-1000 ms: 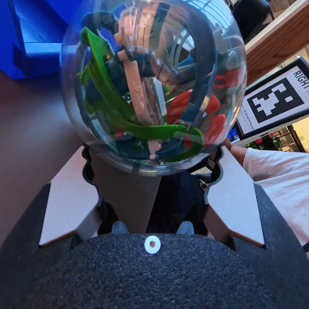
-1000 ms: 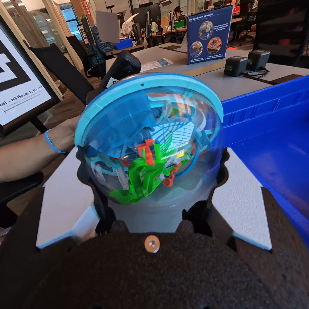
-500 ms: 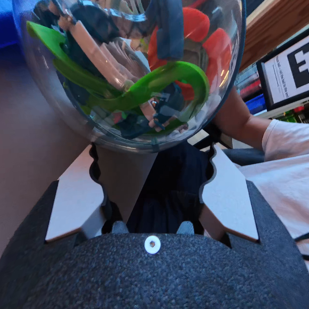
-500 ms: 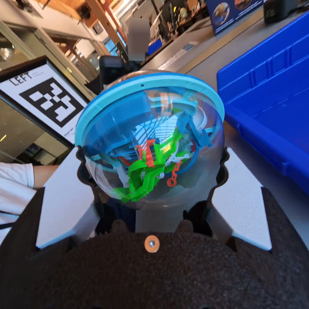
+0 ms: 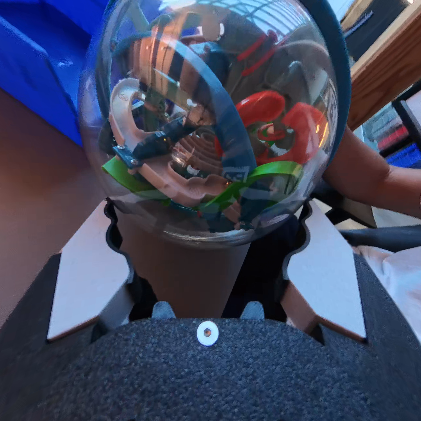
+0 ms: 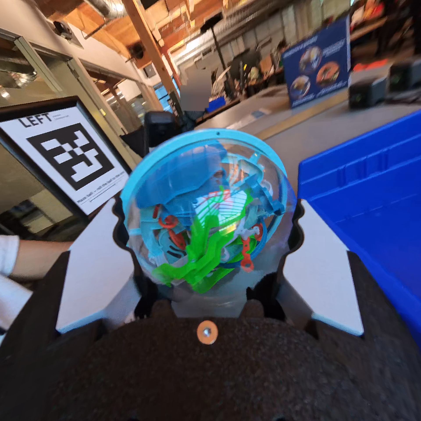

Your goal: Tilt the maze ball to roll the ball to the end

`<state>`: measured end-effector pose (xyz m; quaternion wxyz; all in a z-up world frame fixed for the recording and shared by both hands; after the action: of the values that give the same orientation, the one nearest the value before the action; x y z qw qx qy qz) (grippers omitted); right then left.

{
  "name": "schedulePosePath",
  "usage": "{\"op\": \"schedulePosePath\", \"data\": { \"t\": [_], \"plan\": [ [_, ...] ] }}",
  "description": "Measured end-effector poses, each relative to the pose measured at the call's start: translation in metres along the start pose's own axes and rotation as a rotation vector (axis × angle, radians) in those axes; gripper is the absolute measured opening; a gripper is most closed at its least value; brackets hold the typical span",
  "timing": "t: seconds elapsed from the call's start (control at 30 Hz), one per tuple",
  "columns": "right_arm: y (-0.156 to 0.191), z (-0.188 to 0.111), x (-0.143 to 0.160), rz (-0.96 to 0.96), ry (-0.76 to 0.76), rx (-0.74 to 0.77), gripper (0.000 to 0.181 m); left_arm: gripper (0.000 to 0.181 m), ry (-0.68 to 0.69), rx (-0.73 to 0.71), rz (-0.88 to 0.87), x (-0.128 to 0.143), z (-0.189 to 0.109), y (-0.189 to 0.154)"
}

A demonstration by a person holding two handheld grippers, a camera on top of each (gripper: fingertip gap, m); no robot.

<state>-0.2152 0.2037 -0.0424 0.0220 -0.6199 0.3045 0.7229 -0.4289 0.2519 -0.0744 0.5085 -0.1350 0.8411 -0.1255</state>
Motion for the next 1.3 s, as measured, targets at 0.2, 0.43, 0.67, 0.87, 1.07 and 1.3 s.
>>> {"op": "schedulePosePath", "data": {
  "t": [0.2,0.43,0.67,0.87,1.07,1.3],
  "plan": [
    [0.048,-0.003,0.009,-0.253,0.069,0.178,0.153,0.151,-0.114,-0.021,-0.133,0.014,-0.004,0.001],
    [0.045,0.017,0.020,-0.340,0.099,0.302,0.148,0.150,-0.211,-0.027,-0.228,0.030,0.006,-0.008],
    [0.039,0.014,0.021,-0.360,0.079,0.259,0.147,0.148,-0.264,-0.068,-0.213,0.035,0.010,-0.014],
    [0.033,0.008,0.022,-0.332,0.027,0.249,0.147,0.146,-0.268,-0.085,-0.202,0.031,0.012,-0.015],
    [0.022,0.006,0.015,-0.257,0.014,0.242,0.147,0.143,-0.277,-0.090,-0.240,0.027,0.015,-0.011],
    [0.012,-0.001,0.009,-0.205,0.018,0.210,0.146,0.139,-0.277,-0.065,-0.256,0.026,0.018,-0.012]
  ]
}}
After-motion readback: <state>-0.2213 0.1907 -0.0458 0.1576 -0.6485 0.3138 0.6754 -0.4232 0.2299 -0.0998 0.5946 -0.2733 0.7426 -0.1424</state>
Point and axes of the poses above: each gripper's, where its closed fingertips meet, z out along the fingers, x out of its underside, y = z × x across the jaws, the point moved 9 cm from there along -z, back along the fingers, and after that the axes turned 5 degrees about -x, right-handed, at the moved point
